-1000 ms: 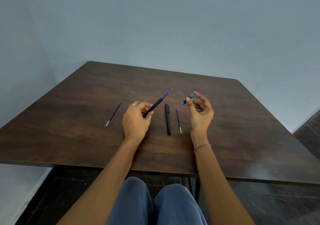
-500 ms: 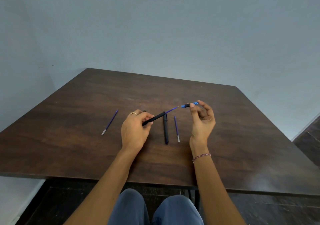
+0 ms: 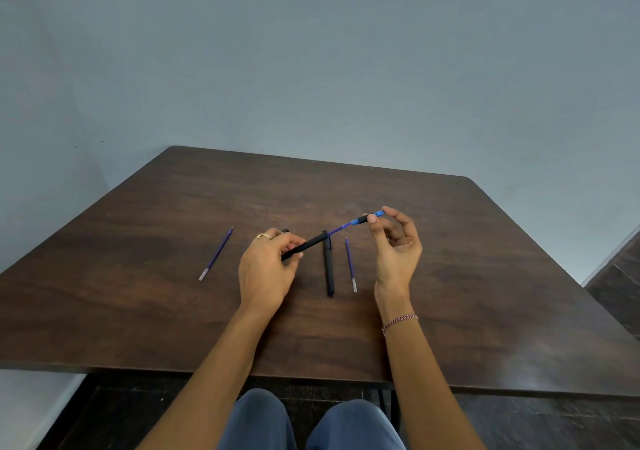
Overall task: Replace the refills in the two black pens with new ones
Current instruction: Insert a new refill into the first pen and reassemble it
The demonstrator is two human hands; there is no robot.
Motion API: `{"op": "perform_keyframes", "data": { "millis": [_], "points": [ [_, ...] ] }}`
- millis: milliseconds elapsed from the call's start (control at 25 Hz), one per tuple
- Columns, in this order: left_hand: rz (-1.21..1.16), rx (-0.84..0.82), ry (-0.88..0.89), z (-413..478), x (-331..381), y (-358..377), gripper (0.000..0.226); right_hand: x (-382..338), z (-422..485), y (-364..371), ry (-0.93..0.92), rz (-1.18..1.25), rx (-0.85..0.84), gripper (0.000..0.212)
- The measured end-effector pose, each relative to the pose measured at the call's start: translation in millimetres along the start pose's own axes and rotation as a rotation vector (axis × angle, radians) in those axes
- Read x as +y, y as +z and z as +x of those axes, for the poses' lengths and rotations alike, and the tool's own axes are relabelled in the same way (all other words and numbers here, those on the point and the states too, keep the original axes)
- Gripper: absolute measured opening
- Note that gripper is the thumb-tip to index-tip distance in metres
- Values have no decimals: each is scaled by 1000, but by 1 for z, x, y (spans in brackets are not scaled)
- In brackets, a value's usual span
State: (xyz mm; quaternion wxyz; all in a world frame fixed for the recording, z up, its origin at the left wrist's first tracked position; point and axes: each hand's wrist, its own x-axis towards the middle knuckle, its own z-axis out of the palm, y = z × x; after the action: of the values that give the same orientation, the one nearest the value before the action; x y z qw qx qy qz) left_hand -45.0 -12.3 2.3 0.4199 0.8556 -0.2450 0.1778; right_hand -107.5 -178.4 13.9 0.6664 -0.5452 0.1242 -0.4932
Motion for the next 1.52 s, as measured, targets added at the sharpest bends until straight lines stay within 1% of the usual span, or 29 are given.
{"op": "perform_keyframes", "data": {
  "millis": [200, 680, 960, 1280, 1520],
  "points": [
    [8, -9, -3, 0, 1, 0, 22, -1, -2, 2, -10, -56, -62, 23],
    [12, -5, -2, 1, 0, 1, 24, 1, -1, 2, 17, -61, -93, 24],
    [5, -17, 21, 0, -1, 1, 26, 5, -4, 5, 2, -143, -232, 24],
    [-37, -2, 24, 0, 0, 2, 25, 6, -4, 4, -1, -169, -263, 23],
    [-3, -9, 32, 1, -3, 2, 28, 5, -4, 5, 4, -145, -276, 24]
  ]
}}
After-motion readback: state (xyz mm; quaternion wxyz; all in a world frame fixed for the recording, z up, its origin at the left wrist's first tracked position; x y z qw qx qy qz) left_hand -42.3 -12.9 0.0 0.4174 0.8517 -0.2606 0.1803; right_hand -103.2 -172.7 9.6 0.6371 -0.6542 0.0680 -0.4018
